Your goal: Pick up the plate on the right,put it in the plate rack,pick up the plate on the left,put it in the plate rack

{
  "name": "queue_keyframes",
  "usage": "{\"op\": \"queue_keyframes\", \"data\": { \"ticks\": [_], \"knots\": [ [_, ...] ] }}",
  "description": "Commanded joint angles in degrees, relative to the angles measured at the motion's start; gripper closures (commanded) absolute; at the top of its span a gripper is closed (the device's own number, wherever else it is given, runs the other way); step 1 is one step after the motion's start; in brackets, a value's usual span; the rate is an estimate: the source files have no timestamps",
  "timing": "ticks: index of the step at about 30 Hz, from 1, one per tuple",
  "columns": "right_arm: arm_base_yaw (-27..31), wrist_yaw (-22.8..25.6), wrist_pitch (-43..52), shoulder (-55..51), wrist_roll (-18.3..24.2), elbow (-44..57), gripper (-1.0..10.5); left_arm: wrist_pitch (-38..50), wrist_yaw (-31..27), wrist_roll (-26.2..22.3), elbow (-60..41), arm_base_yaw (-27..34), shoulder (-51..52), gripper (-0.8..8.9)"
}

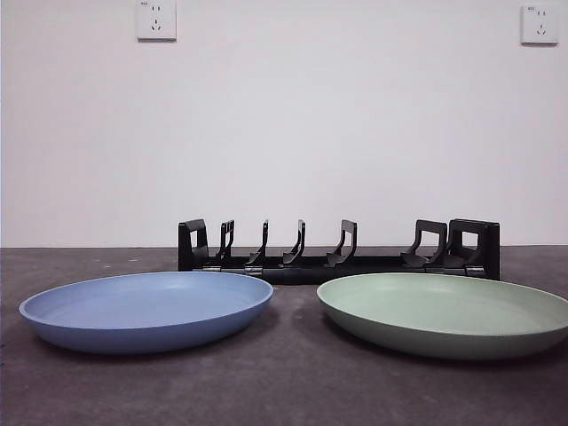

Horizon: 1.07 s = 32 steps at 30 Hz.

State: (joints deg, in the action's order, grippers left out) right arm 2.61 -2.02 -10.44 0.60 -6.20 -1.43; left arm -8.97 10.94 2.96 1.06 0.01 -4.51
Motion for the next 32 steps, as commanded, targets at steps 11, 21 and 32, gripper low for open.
{"op": "queue_keyframes", "data": {
  "ticks": [11,21,32],
  "knots": [
    [0.0,-6.67,-0.79,4.2,-7.37,-12.26,9.6,-3.85,3.96,5.25,10.29,0.17,-1.66,8.2],
    [0.0,-16.31,-12.72,18.29,-2.99,-31.63,9.6,-8.81,14.99,5.29,25.24,0.17,-10.43,8.2],
    [0.0,-20.02,-40.44,32.57,9.57,-54.45,9.6,-26.73,21.81,-1.77,43.63,0.15,-22.14,8.2]
  ]
}}
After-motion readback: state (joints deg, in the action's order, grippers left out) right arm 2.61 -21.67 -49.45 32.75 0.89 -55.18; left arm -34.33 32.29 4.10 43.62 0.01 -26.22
